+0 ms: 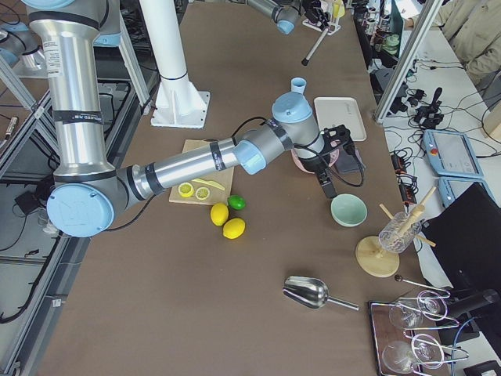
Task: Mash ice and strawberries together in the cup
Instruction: 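Lower the pestle into the light blue cup with the left gripper, then press the metal pestle up and down inside the cup with the left gripper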
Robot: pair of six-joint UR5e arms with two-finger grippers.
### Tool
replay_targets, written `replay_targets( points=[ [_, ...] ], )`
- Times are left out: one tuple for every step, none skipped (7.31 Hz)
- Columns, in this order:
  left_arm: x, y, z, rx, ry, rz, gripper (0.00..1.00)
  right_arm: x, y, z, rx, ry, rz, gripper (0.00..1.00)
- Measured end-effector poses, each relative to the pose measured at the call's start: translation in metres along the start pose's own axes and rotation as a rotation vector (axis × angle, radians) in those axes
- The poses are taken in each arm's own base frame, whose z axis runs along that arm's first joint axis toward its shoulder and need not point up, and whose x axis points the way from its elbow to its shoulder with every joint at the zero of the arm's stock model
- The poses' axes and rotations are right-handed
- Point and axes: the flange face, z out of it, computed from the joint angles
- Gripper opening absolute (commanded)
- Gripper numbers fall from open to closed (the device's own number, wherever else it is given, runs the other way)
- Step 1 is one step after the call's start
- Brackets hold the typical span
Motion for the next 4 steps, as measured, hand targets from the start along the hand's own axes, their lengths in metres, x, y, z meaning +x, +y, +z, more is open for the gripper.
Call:
replay_targets(
  points=[
    [-0.002, 0.004, -0.003, 0.008, 0.012, -0.041, 0.0, -0.001, -0.001, -0.001, 0.003, -0.001, -0.002, 0.99],
    [-0.006, 0.011, -0.004, 0.008, 0.018, -0.063, 0.0, -0.002, -0.001, -0.002, 0.006, -0.002, -0.004, 0.99],
    [-0.008, 0.019, -0.003, 0.008, 0.027, -0.07, 0.0, -0.002, -0.001, -0.003, 0.008, -0.002, -0.006, 0.99],
    [-0.01, 0.027, -0.002, 0.005, 0.037, -0.072, 0.0, -0.002, -0.001, -0.003, 0.008, -0.001, -0.006, 0.99]
  ],
)
